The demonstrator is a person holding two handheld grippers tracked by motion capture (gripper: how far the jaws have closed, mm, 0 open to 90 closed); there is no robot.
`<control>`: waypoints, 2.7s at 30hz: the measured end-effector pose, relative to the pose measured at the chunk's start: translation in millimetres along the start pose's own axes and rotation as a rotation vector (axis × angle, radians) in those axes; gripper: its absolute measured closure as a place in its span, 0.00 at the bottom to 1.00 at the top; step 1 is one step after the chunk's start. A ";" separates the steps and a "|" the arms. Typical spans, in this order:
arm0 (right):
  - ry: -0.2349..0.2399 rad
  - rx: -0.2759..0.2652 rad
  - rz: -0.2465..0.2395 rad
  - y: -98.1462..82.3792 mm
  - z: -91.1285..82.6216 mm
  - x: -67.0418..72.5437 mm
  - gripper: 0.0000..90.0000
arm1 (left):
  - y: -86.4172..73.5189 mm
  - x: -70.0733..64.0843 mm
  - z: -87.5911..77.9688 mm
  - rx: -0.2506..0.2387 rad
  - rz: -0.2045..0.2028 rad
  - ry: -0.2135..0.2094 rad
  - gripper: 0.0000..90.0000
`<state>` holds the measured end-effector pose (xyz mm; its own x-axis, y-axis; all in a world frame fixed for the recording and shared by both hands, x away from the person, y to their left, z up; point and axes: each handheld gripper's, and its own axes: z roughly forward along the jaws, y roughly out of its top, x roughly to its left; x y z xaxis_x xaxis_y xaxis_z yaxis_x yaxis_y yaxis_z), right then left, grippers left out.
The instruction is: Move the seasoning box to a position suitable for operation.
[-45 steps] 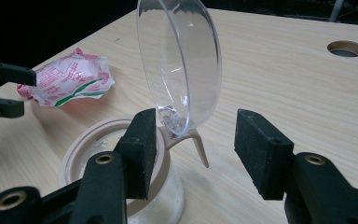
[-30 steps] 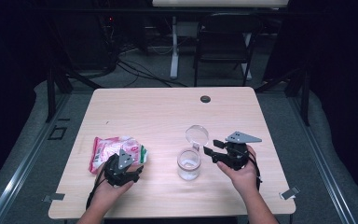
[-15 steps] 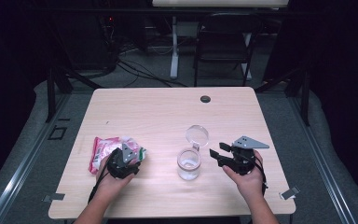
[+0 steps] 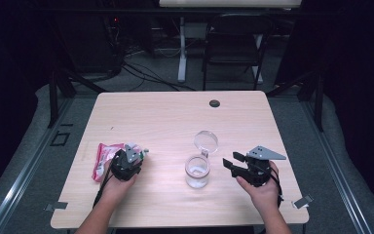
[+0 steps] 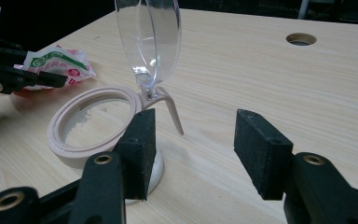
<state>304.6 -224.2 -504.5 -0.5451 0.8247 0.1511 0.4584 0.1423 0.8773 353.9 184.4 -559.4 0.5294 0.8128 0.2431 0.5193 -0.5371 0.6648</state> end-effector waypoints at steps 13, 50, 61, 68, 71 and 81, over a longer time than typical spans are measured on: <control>-0.005 0.002 -0.003 -1.6 -0.3 0.6 0.54 | -2.3 19.1 -8.4 -0.050 -0.130 -0.018 0.96; 0.008 0.000 0.004 0.5 6.3 -1.3 0.54 | -12.3 86.3 -76.1 -0.189 -0.314 0.017 1.00; 0.006 0.006 0.009 1.2 5.8 -4.6 0.54 | 6.4 120.4 -91.4 -0.180 -0.292 0.066 1.00; 0.004 0.000 0.015 1.2 5.2 -5.7 0.54 | 19.0 138.0 -99.9 -0.181 -0.316 0.068 1.00; 0.002 0.001 0.017 1.2 4.7 -6.7 0.54 | 24.7 139.4 -105.7 -0.196 -0.317 0.061 1.00; 0.006 -0.002 0.022 1.0 5.1 -7.6 0.54 | 49.1 125.8 -117.1 -0.189 -0.255 -0.006 1.00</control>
<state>312.8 -227.5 -507.0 -0.5387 0.8245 0.1733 0.4692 0.1228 0.8745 367.5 286.7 -413.4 0.4028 0.9141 0.0477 0.5024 -0.2643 0.8232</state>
